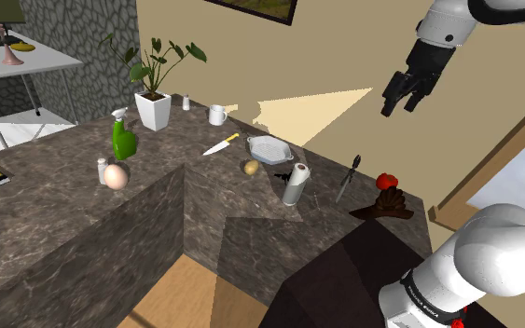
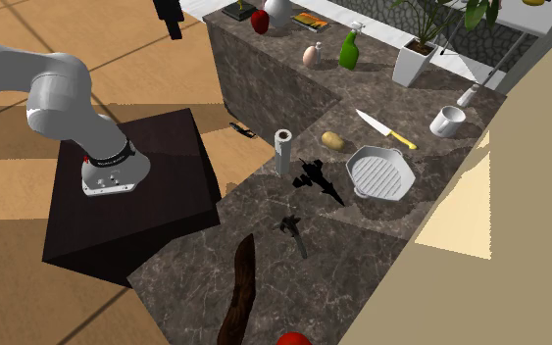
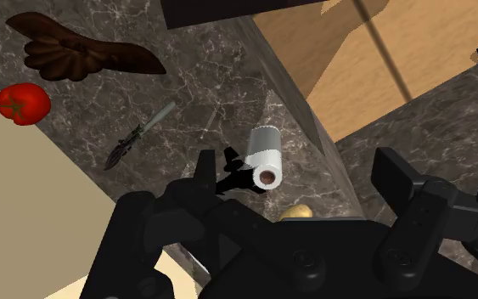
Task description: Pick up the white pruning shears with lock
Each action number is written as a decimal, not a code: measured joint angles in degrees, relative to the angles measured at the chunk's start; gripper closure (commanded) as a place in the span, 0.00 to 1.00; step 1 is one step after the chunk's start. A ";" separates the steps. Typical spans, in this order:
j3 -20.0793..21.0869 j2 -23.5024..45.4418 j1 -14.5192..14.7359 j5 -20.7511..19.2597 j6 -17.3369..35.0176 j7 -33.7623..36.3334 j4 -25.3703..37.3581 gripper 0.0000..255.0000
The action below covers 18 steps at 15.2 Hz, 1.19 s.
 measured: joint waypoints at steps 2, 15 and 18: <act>-0.54 0.15 -0.19 -0.25 0.75 -0.37 -0.56 0.00; -13.79 11.76 -4.37 -4.02 19.44 -9.35 -6.39 0.00; -17.18 17.01 -4.88 -3.77 24.29 -11.93 -5.80 0.00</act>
